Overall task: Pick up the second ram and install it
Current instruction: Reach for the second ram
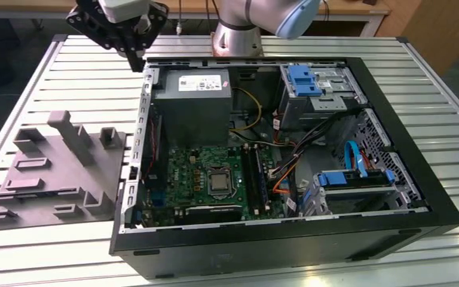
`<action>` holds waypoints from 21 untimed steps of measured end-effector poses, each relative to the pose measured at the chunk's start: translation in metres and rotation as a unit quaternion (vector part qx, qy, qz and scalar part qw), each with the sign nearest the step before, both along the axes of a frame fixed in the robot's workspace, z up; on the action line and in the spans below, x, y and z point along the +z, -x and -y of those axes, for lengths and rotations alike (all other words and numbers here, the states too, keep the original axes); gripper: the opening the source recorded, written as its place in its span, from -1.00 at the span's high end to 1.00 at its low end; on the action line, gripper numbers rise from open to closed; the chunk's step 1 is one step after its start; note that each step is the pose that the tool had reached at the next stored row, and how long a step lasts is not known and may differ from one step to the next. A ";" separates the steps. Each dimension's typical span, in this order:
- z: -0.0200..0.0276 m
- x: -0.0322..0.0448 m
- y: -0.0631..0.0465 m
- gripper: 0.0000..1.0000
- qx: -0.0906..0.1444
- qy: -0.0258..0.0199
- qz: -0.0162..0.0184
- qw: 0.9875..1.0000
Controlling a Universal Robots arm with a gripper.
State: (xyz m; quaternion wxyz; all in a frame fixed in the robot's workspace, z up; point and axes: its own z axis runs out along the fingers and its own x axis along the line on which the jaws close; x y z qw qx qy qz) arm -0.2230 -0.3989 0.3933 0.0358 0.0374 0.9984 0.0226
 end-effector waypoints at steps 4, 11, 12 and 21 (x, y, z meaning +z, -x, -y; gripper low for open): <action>0.0000 0.0000 0.013 0.80 0.000 0.000 0.004 1.000; 0.0000 0.0000 0.034 0.80 0.000 0.000 0.010 1.000; 0.0000 0.0000 0.037 0.80 0.000 0.000 0.011 1.000; 0.0000 0.0000 0.061 0.80 0.000 0.000 0.018 1.000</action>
